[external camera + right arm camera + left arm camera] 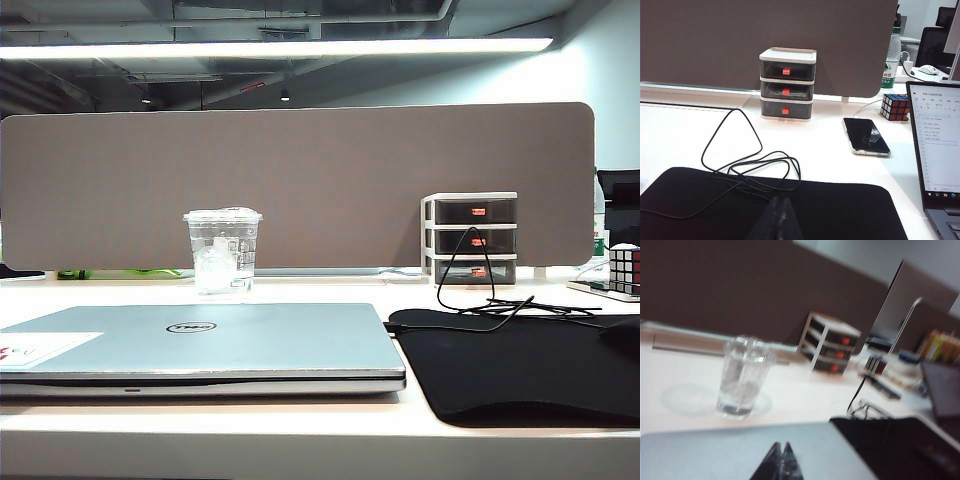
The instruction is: Pick up the coffee cup and place it over the laptop.
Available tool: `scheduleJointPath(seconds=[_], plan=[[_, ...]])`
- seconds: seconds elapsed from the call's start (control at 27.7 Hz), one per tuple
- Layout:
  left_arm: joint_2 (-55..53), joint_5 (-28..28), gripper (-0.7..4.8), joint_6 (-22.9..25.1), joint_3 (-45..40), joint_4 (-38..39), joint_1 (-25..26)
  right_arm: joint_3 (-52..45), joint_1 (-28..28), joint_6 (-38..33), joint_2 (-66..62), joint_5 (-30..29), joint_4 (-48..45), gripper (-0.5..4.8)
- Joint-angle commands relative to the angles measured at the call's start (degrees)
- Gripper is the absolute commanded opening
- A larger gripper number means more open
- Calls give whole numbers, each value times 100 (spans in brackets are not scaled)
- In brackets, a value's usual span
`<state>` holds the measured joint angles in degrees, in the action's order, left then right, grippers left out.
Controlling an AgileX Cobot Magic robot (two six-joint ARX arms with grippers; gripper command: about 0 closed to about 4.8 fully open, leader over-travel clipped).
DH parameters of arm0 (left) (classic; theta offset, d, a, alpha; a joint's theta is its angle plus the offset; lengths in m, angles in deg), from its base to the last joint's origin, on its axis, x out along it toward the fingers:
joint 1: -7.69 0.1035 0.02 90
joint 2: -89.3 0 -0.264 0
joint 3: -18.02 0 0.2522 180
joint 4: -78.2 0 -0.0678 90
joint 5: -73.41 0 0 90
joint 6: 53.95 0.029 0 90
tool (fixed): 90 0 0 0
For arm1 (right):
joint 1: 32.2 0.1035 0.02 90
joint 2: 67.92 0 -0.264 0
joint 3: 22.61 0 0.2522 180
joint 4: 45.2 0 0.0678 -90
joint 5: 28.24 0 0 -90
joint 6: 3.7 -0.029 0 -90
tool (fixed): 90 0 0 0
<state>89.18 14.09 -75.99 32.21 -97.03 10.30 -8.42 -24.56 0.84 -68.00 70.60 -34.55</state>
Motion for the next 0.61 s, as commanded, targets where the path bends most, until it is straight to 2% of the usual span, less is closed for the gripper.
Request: scheduleJointPath(seconds=[0.04,0.29,0.33,0.36,0.4,0.43,0.51,0.61], plan=[[-2,0,-2,-581,9,-560,-2,-28,2,-4,11,7,-103,-5],[-2,2,0,-557,4,-264,-2,-28,7,-39,11,4,-101,-5],[-2,4,16,-557,4,-205,-2,-28,7,-120,11,7,-101,-5],[-2,9,94,-560,7,-153,-2,-28,7,-293,11,7,-101,-5],[-2,2,204,-560,7,-140,-2,-28,7,-428,11,2,-101,-5],[-2,2,266,-557,7,-129,-2,-28,7,-485,11,2,-101,-6],[-2,2,312,-535,7,-72,-2,-28,7,-496,11,4,-98,-5],[-2,4,310,-352,7,57,-2,-28,7,-494,11,4,-96,-6]])
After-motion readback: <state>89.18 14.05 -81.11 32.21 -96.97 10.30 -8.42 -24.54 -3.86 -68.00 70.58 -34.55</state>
